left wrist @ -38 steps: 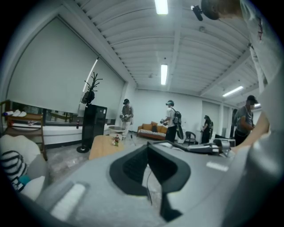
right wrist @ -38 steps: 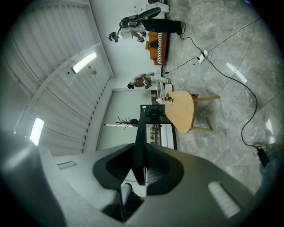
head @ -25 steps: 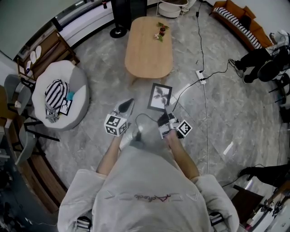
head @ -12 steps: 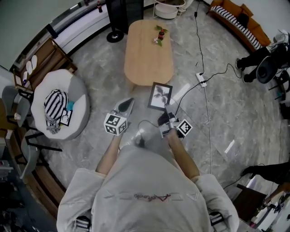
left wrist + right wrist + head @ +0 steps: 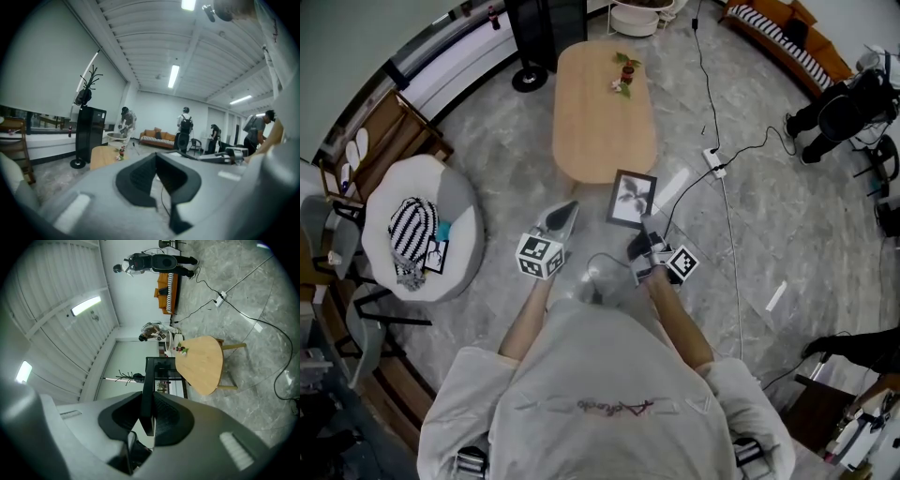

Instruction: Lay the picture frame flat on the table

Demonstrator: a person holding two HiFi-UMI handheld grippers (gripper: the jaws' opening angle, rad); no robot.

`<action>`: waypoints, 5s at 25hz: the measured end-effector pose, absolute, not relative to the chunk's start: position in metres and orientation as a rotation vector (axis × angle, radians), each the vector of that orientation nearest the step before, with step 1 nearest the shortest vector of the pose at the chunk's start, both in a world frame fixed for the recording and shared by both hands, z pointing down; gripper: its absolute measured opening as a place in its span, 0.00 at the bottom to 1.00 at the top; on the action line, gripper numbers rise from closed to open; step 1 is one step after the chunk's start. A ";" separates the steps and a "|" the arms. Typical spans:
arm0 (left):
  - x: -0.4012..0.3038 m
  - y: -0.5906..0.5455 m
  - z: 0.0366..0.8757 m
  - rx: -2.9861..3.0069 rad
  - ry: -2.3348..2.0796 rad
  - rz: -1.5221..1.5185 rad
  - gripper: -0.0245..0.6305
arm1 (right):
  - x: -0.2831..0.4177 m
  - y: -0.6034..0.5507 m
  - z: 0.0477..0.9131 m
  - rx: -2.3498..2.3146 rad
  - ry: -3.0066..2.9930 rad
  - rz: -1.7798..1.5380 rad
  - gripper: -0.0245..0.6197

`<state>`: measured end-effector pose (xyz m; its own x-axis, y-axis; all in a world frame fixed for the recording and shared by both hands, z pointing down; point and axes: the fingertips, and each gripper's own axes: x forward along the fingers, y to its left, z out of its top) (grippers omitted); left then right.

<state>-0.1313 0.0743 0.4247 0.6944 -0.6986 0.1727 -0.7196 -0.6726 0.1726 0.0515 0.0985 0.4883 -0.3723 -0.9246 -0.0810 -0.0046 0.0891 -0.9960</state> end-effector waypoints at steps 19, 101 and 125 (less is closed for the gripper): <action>-0.086 0.030 0.446 2.681 -1.067 0.182 0.04 | 0.087 0.062 0.511 -0.986 1.497 -1.414 0.15; -0.067 -0.366 0.602 2.401 -1.142 0.253 0.04 | 0.088 -0.345 0.654 -0.972 1.559 -1.698 0.15; -0.080 -0.288 0.808 2.178 -1.106 0.322 0.04 | 0.057 -0.247 0.829 -1.007 1.472 -1.903 0.15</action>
<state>-0.0795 -0.2876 0.8078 0.6108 -0.6241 0.4872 -0.7881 -0.4205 0.4495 0.0566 -0.2475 0.8293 -0.5837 -0.7766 0.2372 -0.0342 -0.2683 -0.9627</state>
